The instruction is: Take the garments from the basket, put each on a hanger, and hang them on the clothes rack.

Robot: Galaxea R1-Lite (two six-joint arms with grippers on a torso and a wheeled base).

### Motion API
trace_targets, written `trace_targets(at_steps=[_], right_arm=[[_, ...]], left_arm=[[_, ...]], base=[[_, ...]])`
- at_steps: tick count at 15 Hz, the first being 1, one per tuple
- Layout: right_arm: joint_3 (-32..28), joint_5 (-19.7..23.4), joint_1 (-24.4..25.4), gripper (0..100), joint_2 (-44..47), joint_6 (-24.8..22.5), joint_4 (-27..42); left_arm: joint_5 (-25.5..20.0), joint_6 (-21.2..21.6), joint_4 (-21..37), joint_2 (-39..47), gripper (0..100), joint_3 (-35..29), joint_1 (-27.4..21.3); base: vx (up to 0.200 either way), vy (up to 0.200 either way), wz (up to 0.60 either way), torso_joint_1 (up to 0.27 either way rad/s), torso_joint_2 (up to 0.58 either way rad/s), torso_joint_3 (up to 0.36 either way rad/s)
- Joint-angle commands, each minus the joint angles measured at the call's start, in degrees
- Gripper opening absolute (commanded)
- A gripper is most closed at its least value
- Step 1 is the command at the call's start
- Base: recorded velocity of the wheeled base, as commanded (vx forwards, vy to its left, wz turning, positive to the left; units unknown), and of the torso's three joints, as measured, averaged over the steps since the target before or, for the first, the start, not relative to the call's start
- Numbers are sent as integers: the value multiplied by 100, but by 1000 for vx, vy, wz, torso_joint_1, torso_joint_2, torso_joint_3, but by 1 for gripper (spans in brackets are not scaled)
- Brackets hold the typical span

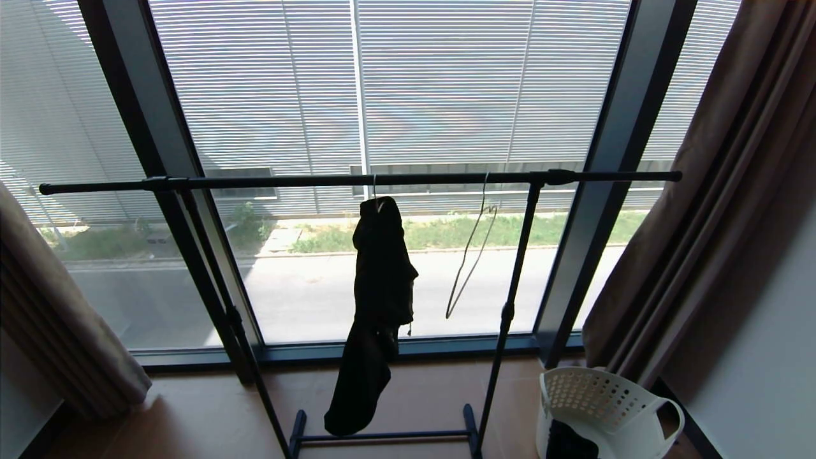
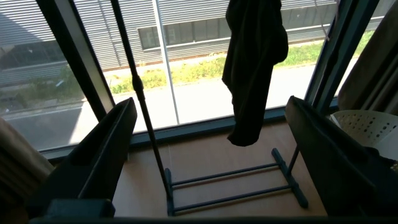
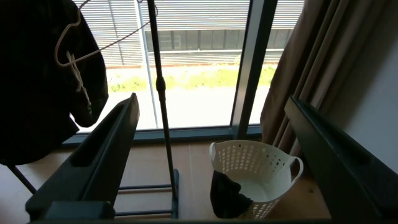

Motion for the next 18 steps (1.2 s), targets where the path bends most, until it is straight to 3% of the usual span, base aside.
trace_targets(at_steps=[1,18], right_arm=[[0,1,-2,100,13,6,6],[0,1,-2,100,13,6,6]], left_arm=[[-13,-5,2,19,100,0,0],[5,-40,2,19,100,0,0]], base=[[0,0,0,-71,129,95],[0,0,0,-147,362,207]])
